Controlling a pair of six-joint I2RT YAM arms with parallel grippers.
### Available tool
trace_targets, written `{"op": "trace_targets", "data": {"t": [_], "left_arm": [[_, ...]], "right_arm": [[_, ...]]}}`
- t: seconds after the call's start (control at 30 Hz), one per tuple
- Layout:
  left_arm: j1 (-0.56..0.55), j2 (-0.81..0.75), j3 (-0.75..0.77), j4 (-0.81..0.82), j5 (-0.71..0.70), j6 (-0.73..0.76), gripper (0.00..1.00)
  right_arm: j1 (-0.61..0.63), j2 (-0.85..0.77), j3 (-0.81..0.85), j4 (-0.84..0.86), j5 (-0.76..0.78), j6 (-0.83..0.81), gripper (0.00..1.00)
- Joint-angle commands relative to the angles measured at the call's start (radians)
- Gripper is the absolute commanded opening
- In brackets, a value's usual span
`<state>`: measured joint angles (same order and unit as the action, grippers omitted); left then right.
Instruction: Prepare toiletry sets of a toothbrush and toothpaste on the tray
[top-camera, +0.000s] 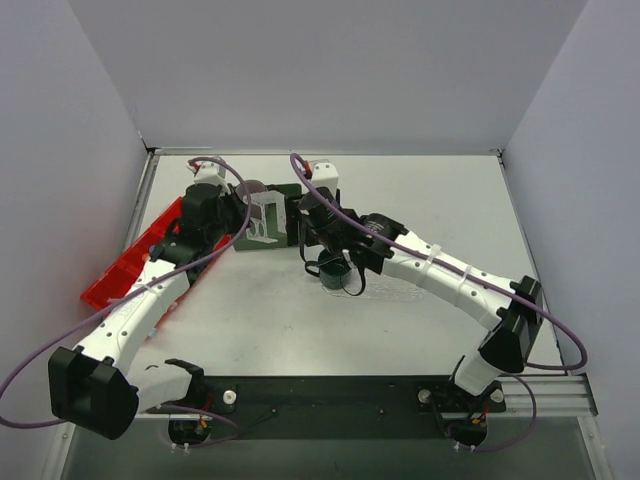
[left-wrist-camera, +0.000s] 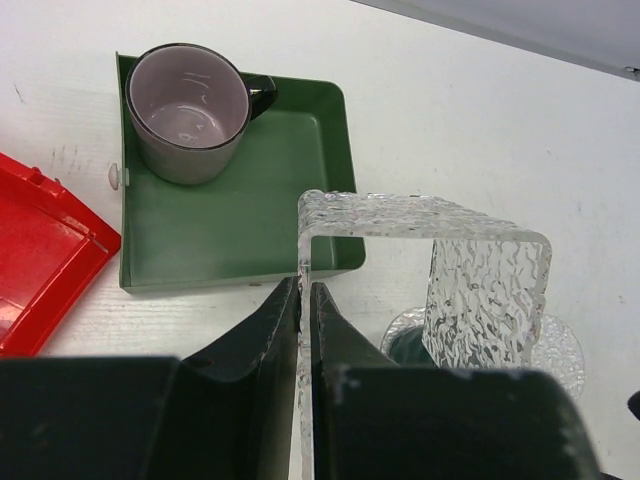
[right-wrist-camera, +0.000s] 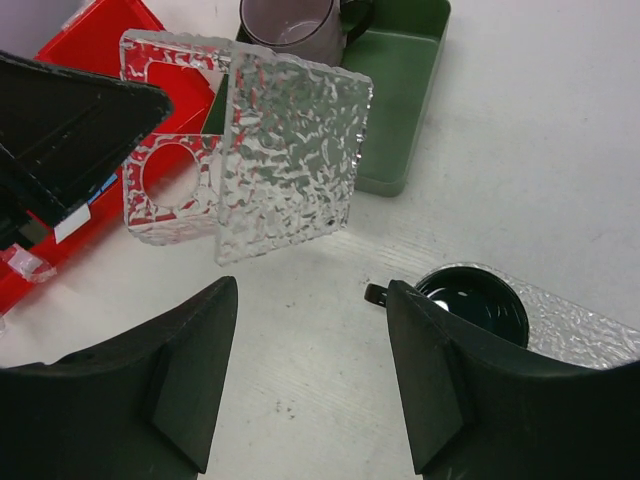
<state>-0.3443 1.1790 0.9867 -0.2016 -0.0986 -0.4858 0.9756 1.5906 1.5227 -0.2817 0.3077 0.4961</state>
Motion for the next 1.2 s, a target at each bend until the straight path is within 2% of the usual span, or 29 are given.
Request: {"op": "trace_targets", "data": {"t": [0.0,0.3,0.77,1.0,1.17], "left_arm": [[-0.027,0.001,0.032,0.025,-0.05,0.023,0.0],[-0.068,0.014,0.03,0.016,-0.092,0.032,0.0],[-0.099,0.013,0.026,0.021,-0.116,0.033,0.0],[-0.11,0.01,0.018,0.036,-0.098,0.032,0.0],[-0.113,0.002,0.007,0.06,-0.049,0.033,0.0]], "right_arm": [[0.029,0.031,0.066,0.041,0.056,0.015,0.56],[0.048,0.12,0.142,0.022,0.133,0.027,0.56],[0.051,0.264,0.234,-0.043,0.284,0.025,0.48],[0.049,0.302,0.26,-0.07,0.309,0.038,0.35],[0.044,0.304,0.258,-0.074,0.314,0.047,0.14]]}}
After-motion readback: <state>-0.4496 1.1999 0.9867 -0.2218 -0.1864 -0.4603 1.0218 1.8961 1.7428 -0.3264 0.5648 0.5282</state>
